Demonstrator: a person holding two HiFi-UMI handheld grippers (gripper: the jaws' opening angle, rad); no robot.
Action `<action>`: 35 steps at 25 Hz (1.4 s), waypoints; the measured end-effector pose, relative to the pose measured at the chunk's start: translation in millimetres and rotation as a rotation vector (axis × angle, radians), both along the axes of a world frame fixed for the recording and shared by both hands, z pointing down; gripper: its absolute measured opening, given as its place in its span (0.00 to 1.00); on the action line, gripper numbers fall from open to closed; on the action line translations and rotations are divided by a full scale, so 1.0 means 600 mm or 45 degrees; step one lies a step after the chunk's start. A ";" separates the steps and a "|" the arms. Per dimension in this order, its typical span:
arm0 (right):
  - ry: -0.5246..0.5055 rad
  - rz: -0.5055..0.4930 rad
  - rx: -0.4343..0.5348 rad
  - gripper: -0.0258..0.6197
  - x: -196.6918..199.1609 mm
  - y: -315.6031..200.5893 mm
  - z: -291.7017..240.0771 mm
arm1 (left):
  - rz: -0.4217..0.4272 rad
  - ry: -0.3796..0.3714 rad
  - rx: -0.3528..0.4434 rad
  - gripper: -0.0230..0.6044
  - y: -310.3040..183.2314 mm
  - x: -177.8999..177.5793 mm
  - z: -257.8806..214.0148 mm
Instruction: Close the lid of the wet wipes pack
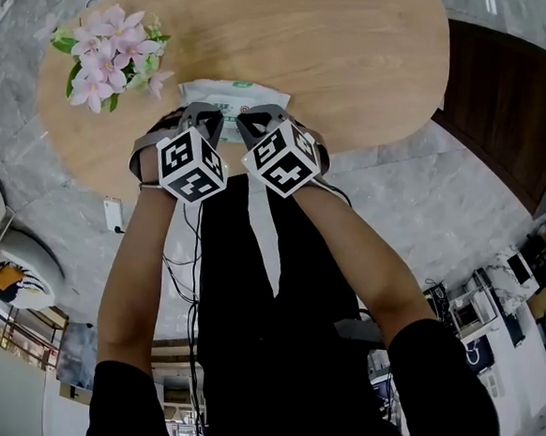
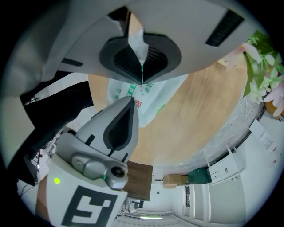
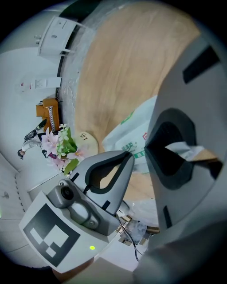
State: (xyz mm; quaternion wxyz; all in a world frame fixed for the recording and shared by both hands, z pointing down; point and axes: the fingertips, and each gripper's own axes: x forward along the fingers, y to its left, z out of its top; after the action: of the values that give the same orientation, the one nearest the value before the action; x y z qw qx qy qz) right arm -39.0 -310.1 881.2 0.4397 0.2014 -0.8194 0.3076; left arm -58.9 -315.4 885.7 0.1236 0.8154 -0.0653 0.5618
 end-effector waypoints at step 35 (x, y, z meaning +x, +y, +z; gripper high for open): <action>-0.481 0.182 0.494 0.06 0.066 -0.154 -0.692 | -0.605 0.773 0.233 0.07 -0.128 0.026 -0.655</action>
State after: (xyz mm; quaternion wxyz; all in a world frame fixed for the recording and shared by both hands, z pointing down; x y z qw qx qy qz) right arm 0.7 -402.2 466.0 0.2096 0.2780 -0.9142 0.2075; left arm -43.4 -392.1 492.5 0.1907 0.9142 -0.2623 0.2429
